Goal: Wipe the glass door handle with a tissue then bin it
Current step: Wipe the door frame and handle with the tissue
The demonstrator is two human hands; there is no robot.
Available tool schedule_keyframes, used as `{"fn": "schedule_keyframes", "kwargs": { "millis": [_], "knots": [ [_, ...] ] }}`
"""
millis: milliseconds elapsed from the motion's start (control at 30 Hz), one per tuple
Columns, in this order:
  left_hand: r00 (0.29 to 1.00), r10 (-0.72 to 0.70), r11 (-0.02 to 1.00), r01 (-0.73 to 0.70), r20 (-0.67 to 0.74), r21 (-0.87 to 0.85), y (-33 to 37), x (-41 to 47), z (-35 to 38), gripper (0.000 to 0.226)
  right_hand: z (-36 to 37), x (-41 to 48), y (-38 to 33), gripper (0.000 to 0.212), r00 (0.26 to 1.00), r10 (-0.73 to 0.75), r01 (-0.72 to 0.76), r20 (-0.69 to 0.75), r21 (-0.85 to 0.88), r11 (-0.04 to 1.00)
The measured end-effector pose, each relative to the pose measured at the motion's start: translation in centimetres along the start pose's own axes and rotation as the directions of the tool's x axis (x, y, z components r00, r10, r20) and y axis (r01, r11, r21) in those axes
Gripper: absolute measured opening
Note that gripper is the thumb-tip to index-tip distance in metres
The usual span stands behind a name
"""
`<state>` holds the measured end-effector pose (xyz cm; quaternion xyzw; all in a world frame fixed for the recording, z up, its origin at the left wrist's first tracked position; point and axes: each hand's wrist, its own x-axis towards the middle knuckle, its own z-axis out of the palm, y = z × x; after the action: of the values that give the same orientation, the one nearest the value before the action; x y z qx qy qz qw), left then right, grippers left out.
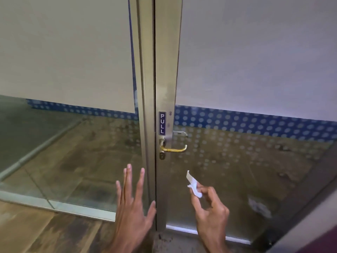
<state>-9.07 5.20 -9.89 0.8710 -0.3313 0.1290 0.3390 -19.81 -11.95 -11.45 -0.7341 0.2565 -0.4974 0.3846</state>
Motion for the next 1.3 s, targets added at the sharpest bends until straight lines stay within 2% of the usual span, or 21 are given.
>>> {"fn": "schedule_keyframes", "kwargs": {
  "millis": [100,167,267,367,533,600,667,733,767,833,900,967,1067,1167,1300],
  "knots": [
    [0.996,0.088,0.996,-0.088,-0.014,0.014,-2.5,3.9,0.1,0.106,3.1,2.5,-0.4,0.021,0.969,0.228,-0.215,-0.096,0.131,0.968],
    [0.986,0.161,0.986,-0.16,-0.032,0.04,-3.9,6.4,0.1,0.094,4.6,4.2,-0.9,0.02,0.949,0.298,-0.271,-0.105,0.22,0.937],
    [0.973,0.229,0.971,-0.226,-0.032,0.08,-5.2,9.5,0.2,0.089,6.3,6.2,-1.7,0.019,0.938,0.331,-0.287,-0.101,0.306,0.908],
    [0.958,0.277,0.959,-0.271,-0.068,0.086,-6.0,12.2,0.8,0.087,7.5,8.4,-2.2,0.018,0.927,0.352,-0.296,-0.129,0.323,0.899],
    [0.943,0.317,0.945,-0.306,-0.103,0.114,-6.0,16.7,1.6,0.087,8.9,12.9,-3.1,0.021,0.914,0.389,-0.312,-0.119,0.408,0.858],
    [0.938,0.325,0.944,-0.313,-0.118,0.106,-5.7,18.3,1.8,0.087,9.6,15.0,-3.7,0.025,0.923,0.335,-0.251,-0.191,0.36,0.899],
    [0.937,0.32,0.946,-0.308,-0.14,0.102,-5.4,19.8,2.1,0.086,10.7,17.0,-4.4,0.028,0.941,0.207,-0.129,-0.267,0.282,0.951],
    [0.939,0.307,0.95,-0.293,-0.158,0.104,-5.1,20.8,2.5,0.086,11.9,19.0,-5.2,0.029,0.951,-0.049,0.087,-0.306,0.114,0.99],
    [0.939,0.303,0.952,-0.289,-0.163,0.104,-5.0,21.2,2.8,0.087,12.5,20.1,-5.3,0.028,0.932,-0.208,0.216,-0.298,-0.005,0.976],
    [0.94,0.299,0.953,-0.284,-0.167,0.108,-4.8,22.0,3.2,0.088,14.1,22.4,-4.7,0.027,0.812,-0.547,0.502,-0.201,-0.237,0.832],
    [0.94,0.294,0.954,-0.277,-0.174,0.116,-4.6,22.9,3.7,0.089,15.8,24.6,-3.6,0.026,0.638,-0.77,0.707,-0.034,-0.37,0.602],
    [0.938,0.287,0.956,-0.266,-0.194,0.126,-4.3,23.7,4.2,0.088,17.2,26.6,-2.2,0.024,0.502,-0.853,0.81,0.141,-0.422,0.407],
    [0.935,0.281,0.956,-0.253,-0.215,0.149,-4.1,24.6,4.8,0.089,18.6,28.3,0.4,0.031,0.361,-0.868,0.877,0.341,-0.442,0.191],
    [0.938,0.271,0.955,-0.232,-0.218,0.187,-4.2,25.5,5.5,0.09,18.9,29.4,2.9,0.029,0.289,-0.857,0.888,0.426,-0.455,0.073],
    [0.941,0.26,0.954,-0.216,-0.216,0.209,-4.5,26.3,6.1,0.087,19.1,29.3,4.3,0.036,0.328,-0.832,0.866,0.447,-0.495,0.076]
  ]
}}
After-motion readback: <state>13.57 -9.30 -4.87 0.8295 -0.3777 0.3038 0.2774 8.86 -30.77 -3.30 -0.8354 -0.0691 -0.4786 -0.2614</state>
